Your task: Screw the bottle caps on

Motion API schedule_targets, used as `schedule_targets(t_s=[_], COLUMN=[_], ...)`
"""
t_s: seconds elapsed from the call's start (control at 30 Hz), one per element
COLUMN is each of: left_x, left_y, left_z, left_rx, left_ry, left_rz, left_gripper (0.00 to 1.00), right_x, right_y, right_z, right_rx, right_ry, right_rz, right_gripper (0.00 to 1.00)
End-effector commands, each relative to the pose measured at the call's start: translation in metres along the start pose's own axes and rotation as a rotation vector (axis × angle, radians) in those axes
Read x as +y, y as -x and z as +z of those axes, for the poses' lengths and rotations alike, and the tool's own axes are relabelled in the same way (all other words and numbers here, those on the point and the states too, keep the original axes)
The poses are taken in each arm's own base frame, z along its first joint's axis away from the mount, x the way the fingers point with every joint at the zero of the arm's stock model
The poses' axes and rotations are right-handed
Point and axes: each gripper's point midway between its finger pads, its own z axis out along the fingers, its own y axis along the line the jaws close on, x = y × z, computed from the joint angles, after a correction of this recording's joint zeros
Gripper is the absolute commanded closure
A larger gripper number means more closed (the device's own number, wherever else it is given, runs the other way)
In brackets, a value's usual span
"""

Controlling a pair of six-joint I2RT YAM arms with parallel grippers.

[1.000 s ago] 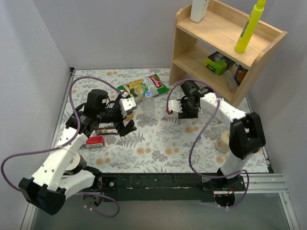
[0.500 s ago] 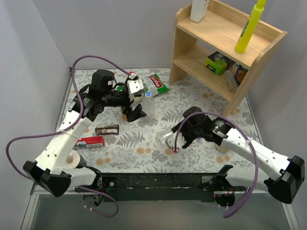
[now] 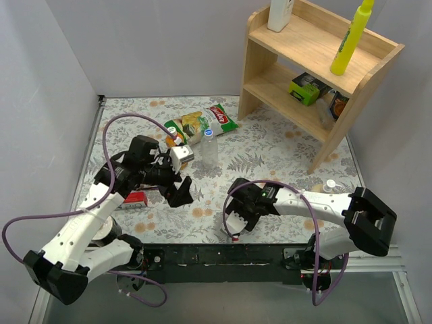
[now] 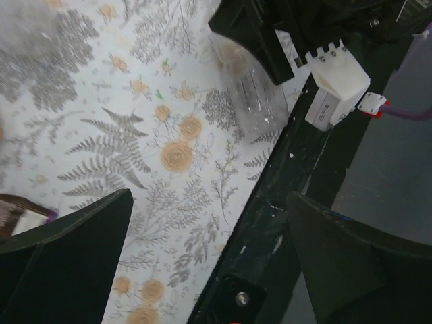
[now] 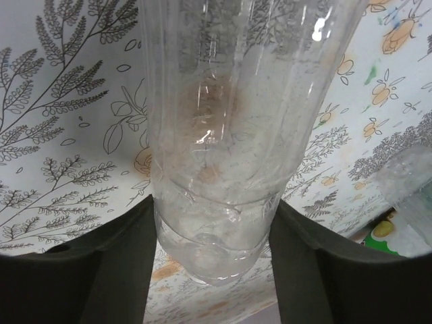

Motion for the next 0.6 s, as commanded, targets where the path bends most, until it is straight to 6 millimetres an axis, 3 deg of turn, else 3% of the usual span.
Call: schedule_targets(t_s=[0.0,0.03,0.07,0.2,0.23,0.3,0.37,0.4,0.47,0.57], left_x=[-0.002,-0.003,-0.001,-0.013,-0.016,-0.023,-0.030,-0.030,-0.033,-0.006], left_y=[-0.017,-0.017,-0.021,-0.023,-0.022,-0.018,-0.017,-0.016,-0.015,-0.006], left_z=[0.022,0.025,0.031,0.047,0.051,0.062,0.074,0.086,0.103,0.132], left_rx=[0.022,0.025,0.040,0.083,0.092,0.113,0.140,0.156,0.184,0.201], left_ry=[-0.032,-0.035,-0.035,-0.072,-0.081,-0.097,-0.107,-0.110,-0.079,0.061], left_rz=[-0.157,-0.186,-0.207,-0.194,-0.188,-0.166,-0.140,-0.129,-0.062,-0.008], left_gripper=[0.02,0.02,0.02,0.02,0.02,0.02,0.02,0.02,0.02,0.02], right_x=[0.003,-0.002,-0.006,-0.038,-0.034,-0.044,-0.042,-0.042,-0.047,-0.039], right_y=[-0.007,-0.007,-0.006,0.003,0.004,0.009,0.009,0.007,0.002,-0.024], right_z=[0.002,-0.006,-0.013,-0.079,-0.091,-0.131,-0.150,-0.169,-0.182,-0.193], right_rx=[0.051,0.051,0.047,-0.034,-0.049,-0.105,-0.131,-0.147,-0.171,-0.163], right_ry=[-0.009,-0.024,-0.040,-0.187,-0.182,-0.286,-0.346,-0.429,-0.532,-0.605], right_rz=[0.030,0.036,0.075,0.200,0.220,0.268,0.310,0.338,0.439,0.603], right_gripper=[0.28,0.11,0.07,0.06,0.06,0.06,0.06,0.06,0.06,0.05])
